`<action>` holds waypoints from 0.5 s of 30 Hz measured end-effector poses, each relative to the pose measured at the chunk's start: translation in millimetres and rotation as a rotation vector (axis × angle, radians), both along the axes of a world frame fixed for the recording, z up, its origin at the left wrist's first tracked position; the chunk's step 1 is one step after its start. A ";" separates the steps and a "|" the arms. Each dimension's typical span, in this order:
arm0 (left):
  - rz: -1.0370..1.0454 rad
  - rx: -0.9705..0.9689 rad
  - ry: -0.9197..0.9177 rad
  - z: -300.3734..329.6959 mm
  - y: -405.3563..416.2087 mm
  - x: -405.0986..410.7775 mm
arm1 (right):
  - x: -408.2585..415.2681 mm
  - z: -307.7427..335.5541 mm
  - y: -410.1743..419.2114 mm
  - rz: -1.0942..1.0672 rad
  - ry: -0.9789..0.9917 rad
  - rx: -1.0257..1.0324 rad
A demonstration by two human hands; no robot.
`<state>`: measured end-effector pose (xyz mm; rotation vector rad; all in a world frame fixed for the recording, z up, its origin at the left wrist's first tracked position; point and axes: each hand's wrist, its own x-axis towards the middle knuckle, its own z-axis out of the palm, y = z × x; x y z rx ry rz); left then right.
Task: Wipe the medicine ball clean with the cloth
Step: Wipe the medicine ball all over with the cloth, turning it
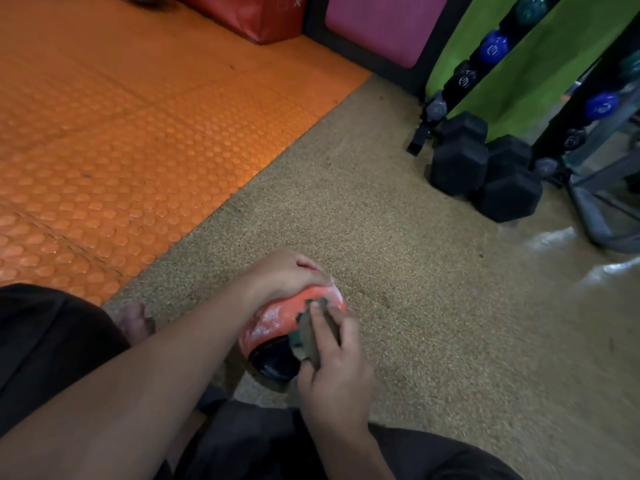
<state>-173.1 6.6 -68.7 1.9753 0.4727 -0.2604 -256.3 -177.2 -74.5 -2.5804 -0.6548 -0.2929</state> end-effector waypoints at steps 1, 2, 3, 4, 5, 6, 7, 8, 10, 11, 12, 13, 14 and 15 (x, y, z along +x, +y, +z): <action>0.002 -0.023 -0.001 -0.9 3.8 0.4 | -3.0 0.4 -0.6 0.079 -0.025 -0.045; 0.003 -0.046 -0.004 -2.1 7.6 1.4 | -2.1 0.6 -3.1 0.127 -0.054 -0.068; 0.010 -0.065 -0.007 -3.3 10.1 1.5 | 1.3 -0.1 -6.5 0.140 -0.044 -0.051; 0.021 -0.072 -0.012 -4.1 11.5 1.7 | 6.6 -1.4 -11.0 0.098 -0.007 0.006; 0.037 -0.072 -0.014 -4.4 11.7 1.2 | 13.2 -1.7 -15.1 0.012 0.069 0.109; 0.056 -0.071 -0.007 -4.5 11.2 1.1 | 21.3 -1.6 -18.4 -0.094 0.171 0.232; 0.069 -0.071 0.003 -3.8 10.3 1.3 | 29.1 -4.5 -20.9 -0.195 0.279 0.346; 0.081 -0.075 0.013 -3.0 10.1 1.9 | 32.2 -7.2 -20.1 -0.256 0.336 0.398; 0.099 -0.101 0.015 -1.2 11.2 4.1 | 26.6 -5.6 -10.7 -0.230 0.238 0.307; 0.105 -0.111 0.016 -0.8 12.7 3.9 | 18.4 -5.4 -5.0 -0.156 0.160 0.243; 0.110 -0.120 0.017 -0.5 14.1 3.3 | 9.7 -3.4 -0.8 -0.041 0.093 0.172; 0.116 -0.122 0.017 -1.0 15.4 2.3 | 2.4 -1.6 1.7 0.081 0.033 0.084; 0.119 -0.121 0.019 -1.5 16.0 1.7 | -1.4 -0.6 1.6 0.180 -0.012 0.004; 0.121 -0.115 0.020 -2.9 15.9 1.4 | -0.1 0.9 -0.9 0.232 -0.032 -0.043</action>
